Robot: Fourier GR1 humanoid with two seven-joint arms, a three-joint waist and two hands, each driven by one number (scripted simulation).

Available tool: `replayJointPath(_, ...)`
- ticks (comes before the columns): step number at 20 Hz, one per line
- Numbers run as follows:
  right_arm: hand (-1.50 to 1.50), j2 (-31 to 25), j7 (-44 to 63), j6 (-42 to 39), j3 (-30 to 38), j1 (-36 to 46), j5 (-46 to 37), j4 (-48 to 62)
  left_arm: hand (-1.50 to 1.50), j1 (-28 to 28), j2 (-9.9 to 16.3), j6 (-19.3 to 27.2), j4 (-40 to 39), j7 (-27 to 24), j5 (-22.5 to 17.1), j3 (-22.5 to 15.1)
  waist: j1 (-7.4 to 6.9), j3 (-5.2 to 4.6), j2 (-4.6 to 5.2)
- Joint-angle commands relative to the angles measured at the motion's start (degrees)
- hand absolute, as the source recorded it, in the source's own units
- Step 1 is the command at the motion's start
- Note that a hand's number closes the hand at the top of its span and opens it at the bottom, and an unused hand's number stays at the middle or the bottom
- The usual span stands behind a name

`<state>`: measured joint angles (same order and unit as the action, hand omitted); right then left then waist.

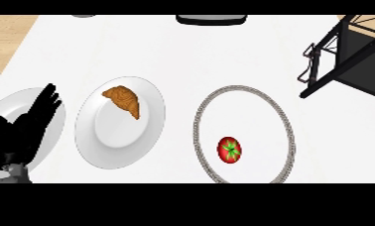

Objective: Pick the sweet potato from the placemat and place it in the tiered shelf

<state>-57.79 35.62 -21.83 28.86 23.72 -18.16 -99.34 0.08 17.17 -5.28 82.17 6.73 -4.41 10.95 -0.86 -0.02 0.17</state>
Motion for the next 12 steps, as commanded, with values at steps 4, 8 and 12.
replayJointPath(4, 1.50, 1.4, -6.9, 5.5, -5.7, 5.4, -5.8, 12.6, 0.00, 0.2, 0.0, -1.9, -3.4, -3.8, 0.6, 0.9, 0.11, -0.01, -0.01)
replayJointPath(8, 1.50, 4.9, -12.7, 11.2, -5.4, 6.3, -7.5, 22.3, 0.00, 2.9, -2.8, 0.1, 1.4, -2.7, 1.9, -1.3, -0.16, 0.04, 0.01)
replayJointPath(12, 1.50, 2.3, -15.6, 9.9, -8.3, 11.4, -10.0, 31.0, 0.00, 0.2, -2.2, 0.4, -2.4, -3.5, 2.9, -0.2, -0.04, 0.00, 0.05)
